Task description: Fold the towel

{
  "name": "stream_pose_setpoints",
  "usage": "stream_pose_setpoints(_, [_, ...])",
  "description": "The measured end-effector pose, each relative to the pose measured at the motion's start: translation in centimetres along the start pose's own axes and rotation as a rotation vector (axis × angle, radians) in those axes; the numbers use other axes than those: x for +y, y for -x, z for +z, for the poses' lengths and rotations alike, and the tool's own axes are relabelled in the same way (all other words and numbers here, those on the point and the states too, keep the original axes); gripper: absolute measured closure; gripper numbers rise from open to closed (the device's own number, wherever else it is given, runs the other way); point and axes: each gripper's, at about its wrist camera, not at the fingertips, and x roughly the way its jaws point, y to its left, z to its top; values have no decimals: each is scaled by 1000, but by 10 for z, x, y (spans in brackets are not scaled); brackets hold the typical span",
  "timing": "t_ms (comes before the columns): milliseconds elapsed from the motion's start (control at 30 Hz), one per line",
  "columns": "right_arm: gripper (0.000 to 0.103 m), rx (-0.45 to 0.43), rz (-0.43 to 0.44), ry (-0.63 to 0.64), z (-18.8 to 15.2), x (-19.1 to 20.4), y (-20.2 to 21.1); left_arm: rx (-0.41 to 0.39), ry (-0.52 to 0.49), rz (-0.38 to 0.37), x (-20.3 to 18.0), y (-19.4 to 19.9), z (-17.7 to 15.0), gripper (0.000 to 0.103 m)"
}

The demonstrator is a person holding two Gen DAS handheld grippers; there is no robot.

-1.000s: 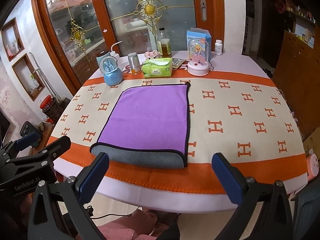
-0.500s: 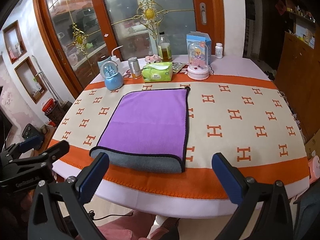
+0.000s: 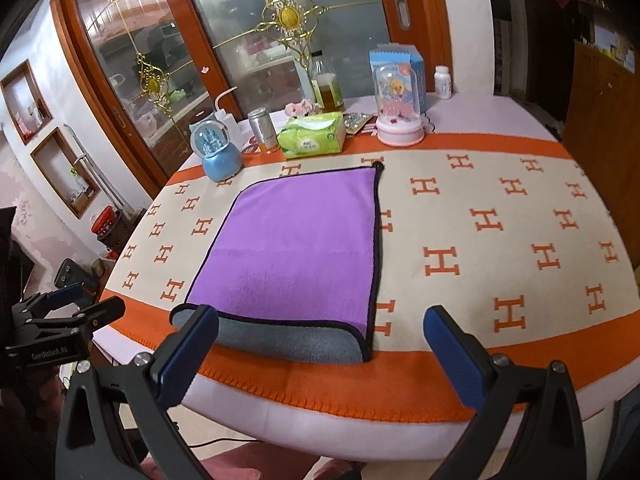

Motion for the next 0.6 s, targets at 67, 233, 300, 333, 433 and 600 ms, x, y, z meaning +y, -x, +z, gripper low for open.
stream_pose_setpoints(67, [1, 13, 10, 11, -1, -3, -10, 26, -3, -14, 4, -14, 3, 1])
stream_pose_setpoints(233, [1, 43, 40, 23, -4, -12, -32, 62, -30, -25, 9, -42, 9, 1])
stream_pose_setpoints(300, [1, 56, 49, 20, -5, -16, -39, 83, -39, -35, 12, -52, 10, 1])
stream_pose_setpoints(333, [1, 63, 54, 18, -6, -18, -43, 92, -43, -42, 14, -58, 11, 1])
stream_pose_setpoints(433, [1, 87, 73, 18, -10, -22, -56, 118, -55, -59, 19, -75, 13, 1])
stream_pose_setpoints(600, [7, 151, 73, 19, -17, -22, -76, 165, -72, -83, 25, -102, 14, 1])
